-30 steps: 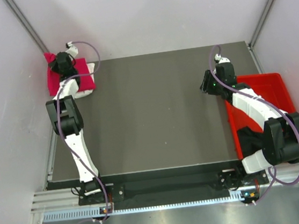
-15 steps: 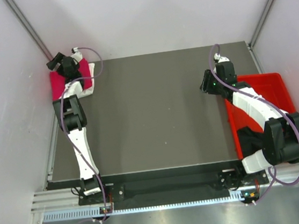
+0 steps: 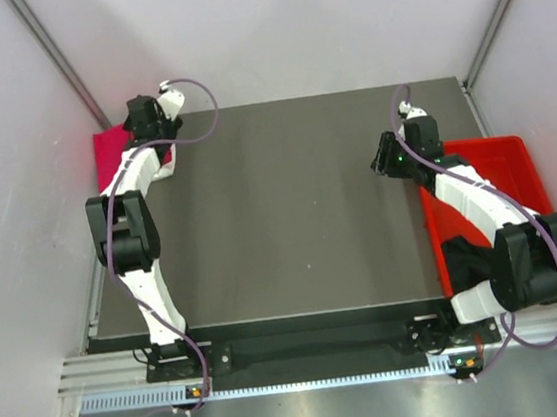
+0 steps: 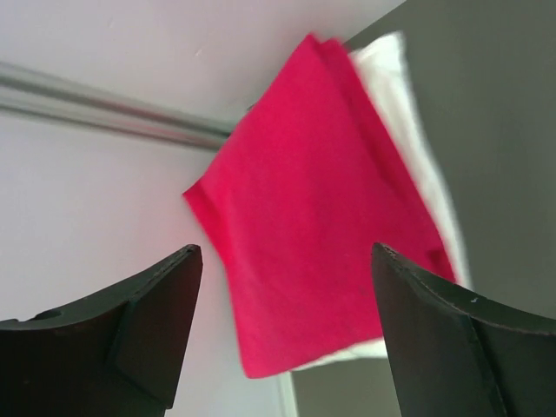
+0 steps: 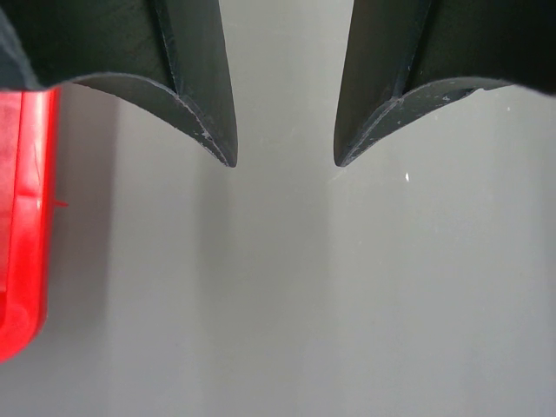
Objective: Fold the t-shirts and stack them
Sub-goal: Neatly place the folded tshirt to the corner
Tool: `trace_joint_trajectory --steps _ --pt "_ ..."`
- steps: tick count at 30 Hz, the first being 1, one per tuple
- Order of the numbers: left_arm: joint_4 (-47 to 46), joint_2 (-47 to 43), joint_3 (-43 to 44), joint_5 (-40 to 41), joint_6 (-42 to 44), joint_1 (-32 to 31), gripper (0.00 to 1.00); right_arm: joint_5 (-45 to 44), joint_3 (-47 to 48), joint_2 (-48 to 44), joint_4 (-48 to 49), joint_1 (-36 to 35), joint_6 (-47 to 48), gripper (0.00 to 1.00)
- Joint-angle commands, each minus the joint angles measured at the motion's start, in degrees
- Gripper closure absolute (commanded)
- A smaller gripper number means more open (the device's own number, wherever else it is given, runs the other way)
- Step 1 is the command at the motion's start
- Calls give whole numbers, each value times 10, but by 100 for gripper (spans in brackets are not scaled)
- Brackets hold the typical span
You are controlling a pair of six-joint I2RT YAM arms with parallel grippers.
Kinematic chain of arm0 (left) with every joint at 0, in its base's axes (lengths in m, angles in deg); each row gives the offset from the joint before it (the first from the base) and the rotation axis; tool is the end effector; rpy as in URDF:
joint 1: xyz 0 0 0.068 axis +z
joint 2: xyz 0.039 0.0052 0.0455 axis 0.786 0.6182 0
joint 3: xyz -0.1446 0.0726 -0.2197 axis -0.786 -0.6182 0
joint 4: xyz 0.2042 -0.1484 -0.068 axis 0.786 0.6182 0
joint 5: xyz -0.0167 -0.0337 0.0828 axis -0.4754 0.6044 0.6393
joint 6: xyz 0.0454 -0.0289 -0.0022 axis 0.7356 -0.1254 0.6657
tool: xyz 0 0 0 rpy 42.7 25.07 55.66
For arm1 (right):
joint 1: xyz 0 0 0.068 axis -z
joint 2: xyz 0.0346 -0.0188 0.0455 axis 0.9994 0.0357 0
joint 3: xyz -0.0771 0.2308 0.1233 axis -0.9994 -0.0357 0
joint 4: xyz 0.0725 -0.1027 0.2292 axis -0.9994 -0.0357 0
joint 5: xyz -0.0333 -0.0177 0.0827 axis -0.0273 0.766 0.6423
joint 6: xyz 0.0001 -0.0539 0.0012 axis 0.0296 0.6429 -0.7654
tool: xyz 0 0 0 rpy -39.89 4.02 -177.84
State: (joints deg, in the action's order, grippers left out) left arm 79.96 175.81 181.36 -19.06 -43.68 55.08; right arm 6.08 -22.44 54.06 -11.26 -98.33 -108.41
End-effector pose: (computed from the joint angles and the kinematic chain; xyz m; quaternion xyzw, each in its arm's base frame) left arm 0.4966 0.0350 0.2546 0.2335 0.8039 0.2855 0.4666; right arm 0.3113 0.0590 0.2590 0.0719 0.8946 0.1425 0.4174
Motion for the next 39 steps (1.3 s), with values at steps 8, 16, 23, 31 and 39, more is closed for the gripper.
trace_joint_trajectory --steps 8,16,23,31,39 --pt "136 4 -6 -68 -34 -5 15 12 -26 -49 26 7 1 51" --pt "131 28 -3 -45 -28 -16 16 12 -29 -51 28 8 9 51" --pt "89 36 -16 -10 -15 -24 35 8 -31 -52 27 8 10 51" --pt "61 34 -26 -3 0 -25 99 6 -31 -55 23 9 13 51" --pt "45 -30 -93 -39 28 -21 100 8 -31 -57 22 11 12 51"
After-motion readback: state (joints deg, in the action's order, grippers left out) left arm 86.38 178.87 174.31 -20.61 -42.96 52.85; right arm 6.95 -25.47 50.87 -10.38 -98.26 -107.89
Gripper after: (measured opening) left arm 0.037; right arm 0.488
